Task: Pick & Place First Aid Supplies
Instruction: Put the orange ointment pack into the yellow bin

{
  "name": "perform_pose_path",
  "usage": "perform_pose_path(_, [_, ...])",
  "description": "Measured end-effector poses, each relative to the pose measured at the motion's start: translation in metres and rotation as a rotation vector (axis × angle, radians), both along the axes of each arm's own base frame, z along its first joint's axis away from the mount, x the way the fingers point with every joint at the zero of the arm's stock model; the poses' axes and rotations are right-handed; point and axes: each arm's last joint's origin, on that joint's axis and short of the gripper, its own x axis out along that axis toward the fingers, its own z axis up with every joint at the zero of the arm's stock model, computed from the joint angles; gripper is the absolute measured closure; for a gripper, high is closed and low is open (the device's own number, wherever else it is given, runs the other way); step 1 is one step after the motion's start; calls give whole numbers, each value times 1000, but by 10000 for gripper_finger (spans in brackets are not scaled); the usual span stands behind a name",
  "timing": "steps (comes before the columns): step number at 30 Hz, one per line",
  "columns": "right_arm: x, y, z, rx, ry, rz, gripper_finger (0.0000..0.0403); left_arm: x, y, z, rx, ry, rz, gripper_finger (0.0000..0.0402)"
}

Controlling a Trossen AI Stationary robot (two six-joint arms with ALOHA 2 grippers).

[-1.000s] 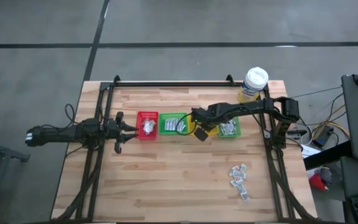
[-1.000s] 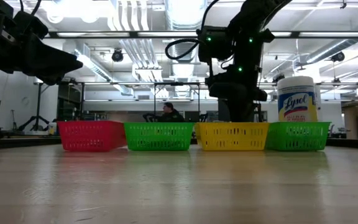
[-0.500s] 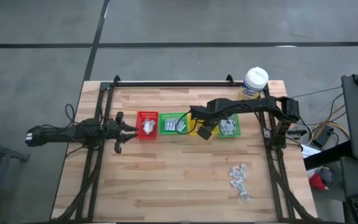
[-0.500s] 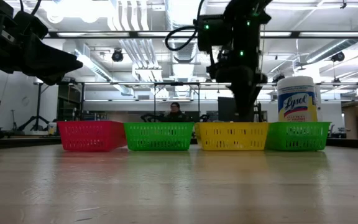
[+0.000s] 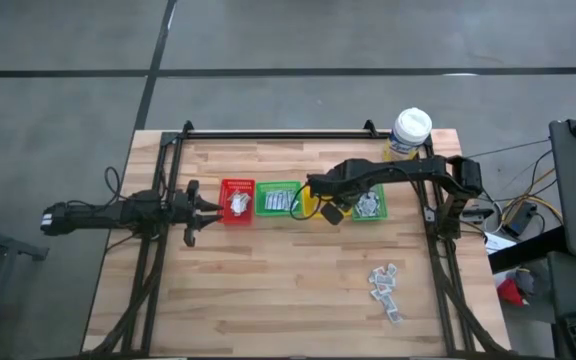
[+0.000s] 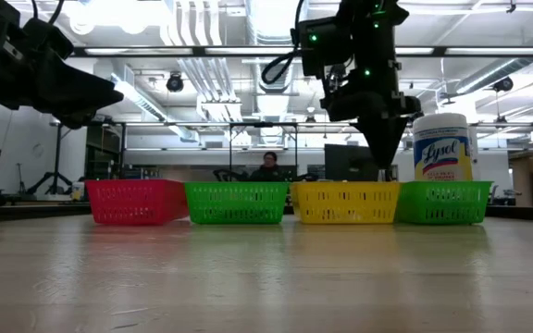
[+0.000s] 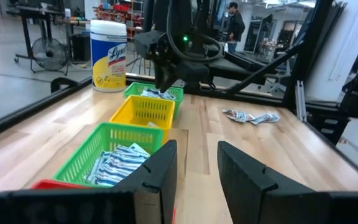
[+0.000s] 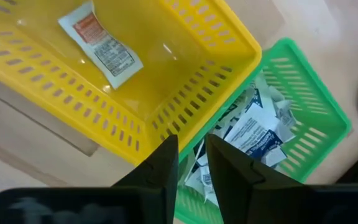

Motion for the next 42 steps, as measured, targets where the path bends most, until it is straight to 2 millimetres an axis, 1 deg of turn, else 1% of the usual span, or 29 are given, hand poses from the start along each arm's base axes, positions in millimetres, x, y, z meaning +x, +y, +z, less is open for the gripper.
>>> perform_pose_path(4, [0, 1, -1, 3, 9, 27, 328, 0, 0, 0, -48, -3, 4, 289])
perform_pose_path(11, [0, 3, -1, 4, 14, 56, 335, 0, 0, 0, -53, -3, 5, 289])
perform_pose_path(16, [0, 5, -1, 3, 13, 57, 331, 0, 0, 0, -52, -3, 5, 289])
perform_pose_path(20, [0, 11, 0, 2, 14, 45, 325, 0, 0, 0, -52, -3, 5, 289])
perform_pose_path(24, [-3, 20, 5, -11, 14, 71, 319, 0, 0, 0, -51, -3, 4, 289])
perform_pose_path(29, [-16, 37, 18, -103, 58, 96, 314, 0, 0, 0, -51, -3, 4, 289])
perform_pose_path(34, [-33, 57, 35, -210, 55, 87, 318, 0, 0, 0, -51, -3, 4, 289])
perform_pose_path(39, [-54, 76, 49, -226, 9, 120, 328, 0, 0, 0, -51, -2, 4, 289])
perform_pose_path(42, [-70, 84, 54, -226, -34, 92, 333, 0, 0, 0, -50, -1, 4, 289])
